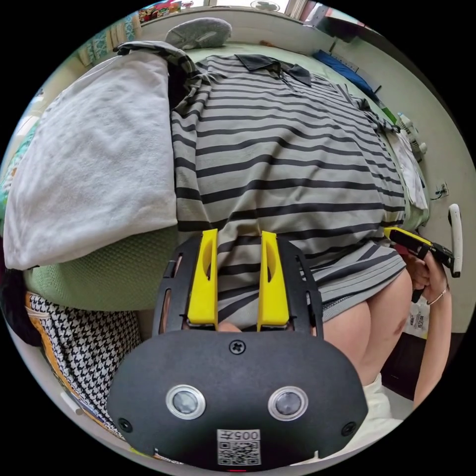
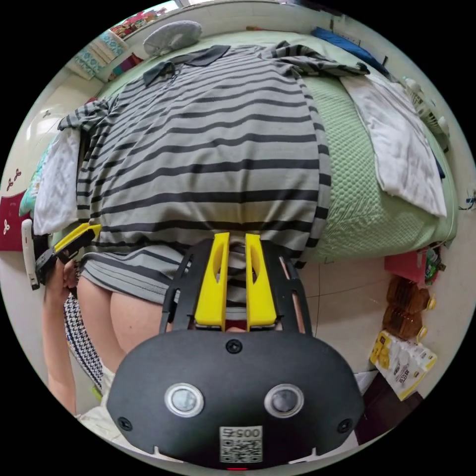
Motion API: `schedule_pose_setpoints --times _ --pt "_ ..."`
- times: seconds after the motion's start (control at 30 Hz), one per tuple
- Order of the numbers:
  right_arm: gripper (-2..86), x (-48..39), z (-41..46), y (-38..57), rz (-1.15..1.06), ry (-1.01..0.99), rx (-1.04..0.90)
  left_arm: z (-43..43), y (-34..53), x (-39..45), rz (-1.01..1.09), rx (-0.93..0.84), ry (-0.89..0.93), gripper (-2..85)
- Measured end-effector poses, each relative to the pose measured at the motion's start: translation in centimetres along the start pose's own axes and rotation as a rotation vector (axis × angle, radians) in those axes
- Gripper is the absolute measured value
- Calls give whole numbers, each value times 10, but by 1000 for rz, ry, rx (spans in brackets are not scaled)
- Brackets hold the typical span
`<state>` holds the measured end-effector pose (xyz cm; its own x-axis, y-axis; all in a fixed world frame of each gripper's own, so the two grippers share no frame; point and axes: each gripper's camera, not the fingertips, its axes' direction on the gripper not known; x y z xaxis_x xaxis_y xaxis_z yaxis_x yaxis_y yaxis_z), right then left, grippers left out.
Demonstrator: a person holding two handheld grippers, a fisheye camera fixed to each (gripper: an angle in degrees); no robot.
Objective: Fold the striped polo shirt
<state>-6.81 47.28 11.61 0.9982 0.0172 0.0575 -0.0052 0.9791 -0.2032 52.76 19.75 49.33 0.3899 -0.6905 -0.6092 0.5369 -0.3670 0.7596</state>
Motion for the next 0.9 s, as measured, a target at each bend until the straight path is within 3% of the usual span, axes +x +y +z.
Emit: schedule_pose_setpoints --times 0.17,0.4,0.6,0.9 --pt "60 6 7 2 36 -23 34 5 -2 5 13 6 -41 131" --pt "61 -28 14 0 -79 205 40 11 -7 0 13 -3 -29 131" --pt "62 -15 14 -4 -51 129 40 18 -4 -4 12 27 -26 131" --pt "60 -31 20 -7 -97 238 45 27 -3 -5 17 42 -23 128"
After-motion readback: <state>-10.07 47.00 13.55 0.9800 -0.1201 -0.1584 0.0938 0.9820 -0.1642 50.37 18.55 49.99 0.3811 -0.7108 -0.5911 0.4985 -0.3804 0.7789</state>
